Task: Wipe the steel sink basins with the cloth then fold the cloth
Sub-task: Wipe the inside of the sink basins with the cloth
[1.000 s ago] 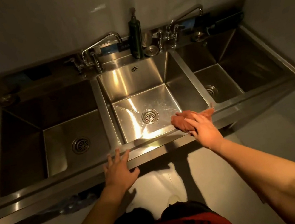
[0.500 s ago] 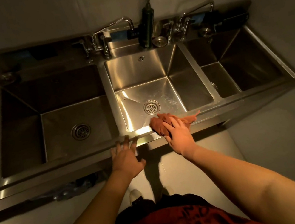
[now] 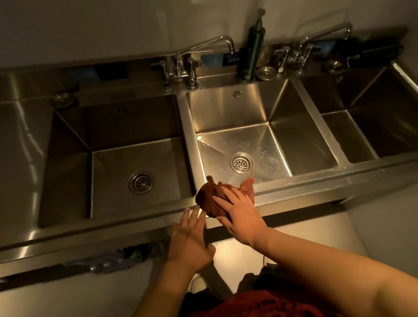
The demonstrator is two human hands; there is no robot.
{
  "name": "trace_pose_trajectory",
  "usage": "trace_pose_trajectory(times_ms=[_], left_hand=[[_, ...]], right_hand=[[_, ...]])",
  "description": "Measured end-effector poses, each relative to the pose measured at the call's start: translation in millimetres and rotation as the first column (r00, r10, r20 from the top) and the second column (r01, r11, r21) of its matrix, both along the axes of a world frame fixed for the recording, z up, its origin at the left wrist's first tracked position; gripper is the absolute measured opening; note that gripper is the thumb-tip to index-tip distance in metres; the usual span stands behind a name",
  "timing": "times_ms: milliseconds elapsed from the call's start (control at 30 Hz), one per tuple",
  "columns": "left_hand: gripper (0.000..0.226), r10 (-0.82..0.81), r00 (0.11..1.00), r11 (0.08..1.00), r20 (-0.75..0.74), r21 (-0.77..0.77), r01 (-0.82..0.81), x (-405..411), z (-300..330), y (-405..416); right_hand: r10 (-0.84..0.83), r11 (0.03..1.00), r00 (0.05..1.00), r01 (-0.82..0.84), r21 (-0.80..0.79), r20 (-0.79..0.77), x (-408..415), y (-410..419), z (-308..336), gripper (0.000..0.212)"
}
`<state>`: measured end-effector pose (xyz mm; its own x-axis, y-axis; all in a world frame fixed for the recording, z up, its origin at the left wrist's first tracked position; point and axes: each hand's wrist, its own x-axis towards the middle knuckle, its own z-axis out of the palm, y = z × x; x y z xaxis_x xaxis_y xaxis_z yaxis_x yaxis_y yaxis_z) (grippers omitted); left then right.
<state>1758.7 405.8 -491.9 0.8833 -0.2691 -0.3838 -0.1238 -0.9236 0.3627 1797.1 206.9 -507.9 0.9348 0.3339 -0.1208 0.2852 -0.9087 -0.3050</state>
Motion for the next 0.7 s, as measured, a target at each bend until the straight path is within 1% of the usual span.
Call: trace_pose_trajectory(times_ms=[100,200,300,367,467,600,633,700], left_hand=[[0.093,0.083,0.996,0.996,-0.016,-0.023,-0.083,0,3,-18],[0.089,0.144,0.99,0.99,0.004,-0.016,-0.143,-1,-1,-38],[0.086,0.179,0.983,0.984,-0.028,-0.006,-0.179,5,1,-67],[0.086,0.191,0.98,0.982,-0.049,0.006,-0.191,9,2,-93],[0.087,0.181,0.983,0.984,-0.021,0.005,-0.181,12,-2,-135],[0.088,0.095,0.994,0.995,-0.055,-0.006,-0.095,28,2,-205],[0.09,0.067,0.997,0.998,-0.041,-0.017,-0.067,32,3,-222],[0.091,-0.021,0.999,0.996,0.033,-0.086,0.024,36,-4,-254]], right_hand=[[0.057,0.998,0.998,-0.057,0.037,0.013,5,-10,-1,0.058],[0.142,0.989,0.99,-0.143,0.043,0.025,12,-28,-5,0.057],[0.179,0.974,0.983,-0.184,0.129,0.045,21,-54,-6,0.052],[0.195,0.967,0.978,-0.204,0.156,0.07,28,-80,-4,0.05],[0.194,0.972,0.981,-0.196,0.133,0.026,35,-132,-7,0.054],[0.153,0.985,0.987,-0.149,0.091,-0.042,42,-213,-15,0.059],[0.143,0.987,0.989,-0.139,0.083,-0.046,42,-234,-16,0.06],[0.115,0.991,0.992,-0.11,0.077,-0.059,42,-277,-12,0.061]])
